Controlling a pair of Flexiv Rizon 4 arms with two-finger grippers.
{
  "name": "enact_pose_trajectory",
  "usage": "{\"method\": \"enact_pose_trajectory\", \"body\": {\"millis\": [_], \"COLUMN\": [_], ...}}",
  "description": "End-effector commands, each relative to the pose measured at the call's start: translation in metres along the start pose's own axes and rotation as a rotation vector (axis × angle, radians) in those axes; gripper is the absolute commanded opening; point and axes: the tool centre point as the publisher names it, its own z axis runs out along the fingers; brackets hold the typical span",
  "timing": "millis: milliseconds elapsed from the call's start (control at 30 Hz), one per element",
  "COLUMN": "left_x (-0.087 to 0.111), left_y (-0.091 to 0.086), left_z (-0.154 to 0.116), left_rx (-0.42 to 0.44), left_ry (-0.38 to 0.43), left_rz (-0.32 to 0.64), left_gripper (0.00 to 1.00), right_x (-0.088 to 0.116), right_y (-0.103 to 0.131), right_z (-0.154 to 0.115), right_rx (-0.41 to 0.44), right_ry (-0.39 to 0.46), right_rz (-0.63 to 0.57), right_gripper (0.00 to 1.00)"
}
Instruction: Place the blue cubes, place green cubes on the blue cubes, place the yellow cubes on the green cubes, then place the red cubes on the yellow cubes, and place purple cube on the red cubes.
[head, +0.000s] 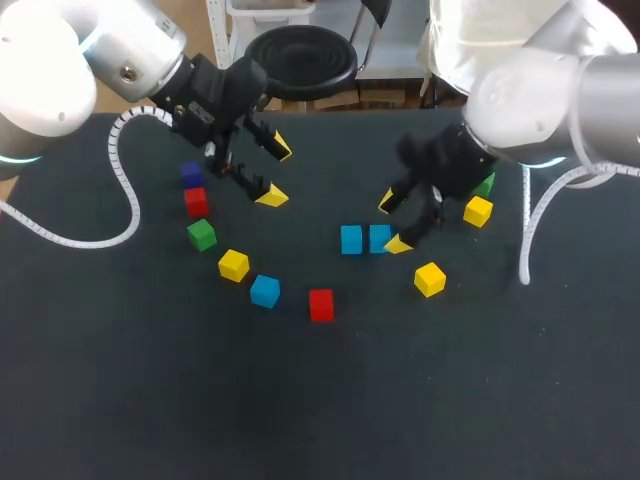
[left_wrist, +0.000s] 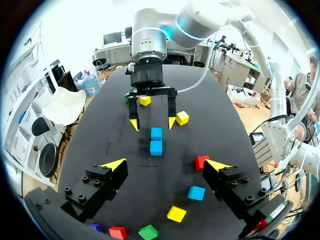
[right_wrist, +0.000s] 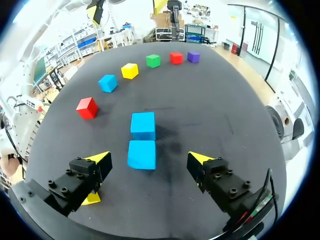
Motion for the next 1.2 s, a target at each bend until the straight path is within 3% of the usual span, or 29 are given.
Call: {"method": "enact_pose_trajectory", "body": {"millis": [33, 433, 767, 1000, 1200], "left_x": [0.0, 0.0, 0.0, 0.0, 0.0], "left_y": [0.0, 0.0, 0.0, 0.0, 0.0], "left_z": [0.0, 0.0, 0.0, 0.0, 0.0], "left_rx": [0.0, 0.0, 0.0, 0.0, 0.0], "left_ry": [0.002, 0.002, 0.002, 0.002, 0.002], "left_rz": [-0.001, -0.001, -0.001, -0.001, -0.001], "left_gripper": [1.0, 1.0, 1.0, 1.0, 1.0], "right_x": [0.004, 0.016, 0.02, 0.026, 0.024], "right_y": [0.015, 0.025, 0.026, 0.026, 0.031], "right_z": [-0.014, -0.039, -0.055, -0.058, -0.059], "right_rx": [0.038, 0.131, 0.129, 0.055, 0.062], "right_ry": [-0.013, -0.11, -0.127, -0.197, -0.204], "right_rz": [-0.006, -0.029, -0.038, -0.047, -0.065], "right_gripper": [1.0, 1.0, 1.0, 1.0, 1.0]}}
